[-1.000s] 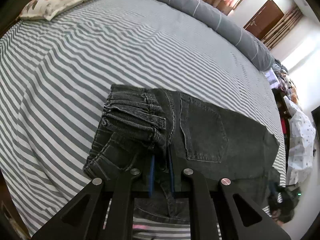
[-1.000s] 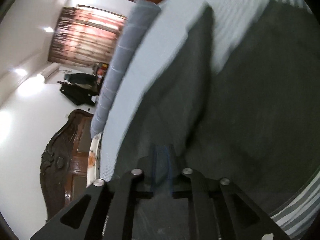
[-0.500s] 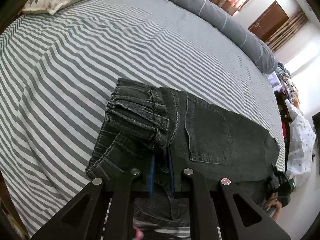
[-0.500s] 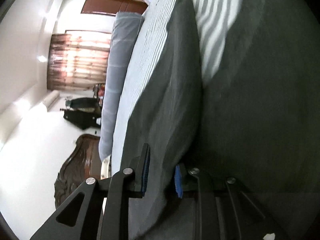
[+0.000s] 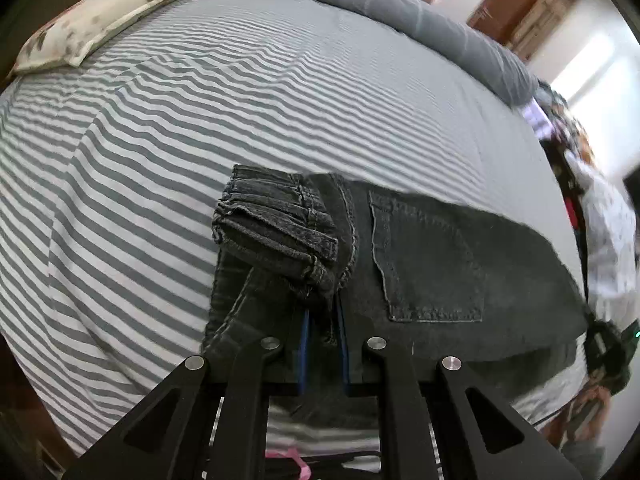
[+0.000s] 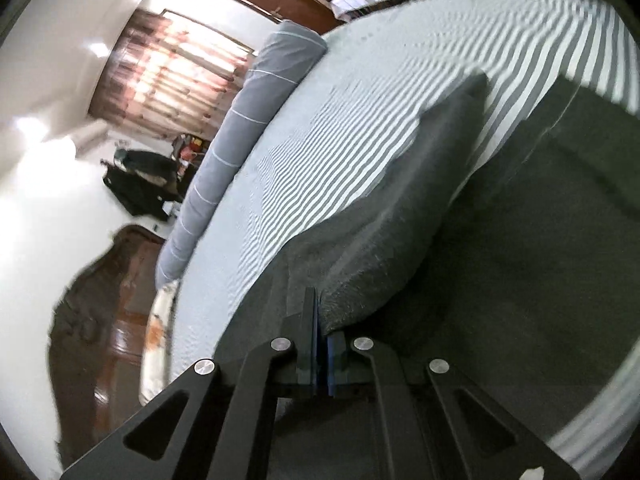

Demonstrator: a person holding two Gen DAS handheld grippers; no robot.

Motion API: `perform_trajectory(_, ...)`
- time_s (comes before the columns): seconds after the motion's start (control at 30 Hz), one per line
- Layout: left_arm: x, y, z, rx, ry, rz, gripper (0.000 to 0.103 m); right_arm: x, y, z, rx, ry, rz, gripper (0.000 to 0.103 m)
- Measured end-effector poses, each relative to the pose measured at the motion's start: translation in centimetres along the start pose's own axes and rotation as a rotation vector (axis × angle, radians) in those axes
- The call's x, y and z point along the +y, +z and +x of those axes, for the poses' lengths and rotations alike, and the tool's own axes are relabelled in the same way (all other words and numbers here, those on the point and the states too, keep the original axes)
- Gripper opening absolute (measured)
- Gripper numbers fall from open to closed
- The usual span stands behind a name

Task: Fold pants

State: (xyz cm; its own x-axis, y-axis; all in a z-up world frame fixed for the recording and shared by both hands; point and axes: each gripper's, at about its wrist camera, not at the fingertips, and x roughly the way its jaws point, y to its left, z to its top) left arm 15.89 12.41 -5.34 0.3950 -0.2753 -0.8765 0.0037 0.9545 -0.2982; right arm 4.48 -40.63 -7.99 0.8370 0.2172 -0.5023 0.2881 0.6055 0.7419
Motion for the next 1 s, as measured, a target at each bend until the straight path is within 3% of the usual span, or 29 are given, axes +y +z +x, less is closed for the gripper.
perform_trajectory(0.33, 2.3, -5.6, 2.3, 0.118, -0.021, -0.019, 0.012, -2.9, -4.2, -4.0, 0.045, -0.098, -0.005, 0.005)
perform_trajectory(0.57, 2.7, -6.7, 2.6, 0.098, -0.042, -0.013, 0.012, -3.6, -4.4, -4.7, 0.033, -0.111, -0.012, 0.004)
perform_trajectory(0.7, 3.6, -6.4, 2.9, 0.084, -0.053, -0.041, 0.015, -5.2, -5.2, -2.8, 0.084, -0.123, 0.021, 0.006)
perform_trajectory(0.9, 2.4, -6.8, 0.7, 0.037, -0.012, -0.016, 0.026, -7.5, -5.6, -2.3, 0.103, -0.053, 0.118, 0.009)
perform_trajectory(1.0, 1.1, -7.3, -0.7, 0.004, 0.007, -0.003, 0.04, -7.7, -5.4, -2.5, 0.103, -0.02, 0.141, 0.012)
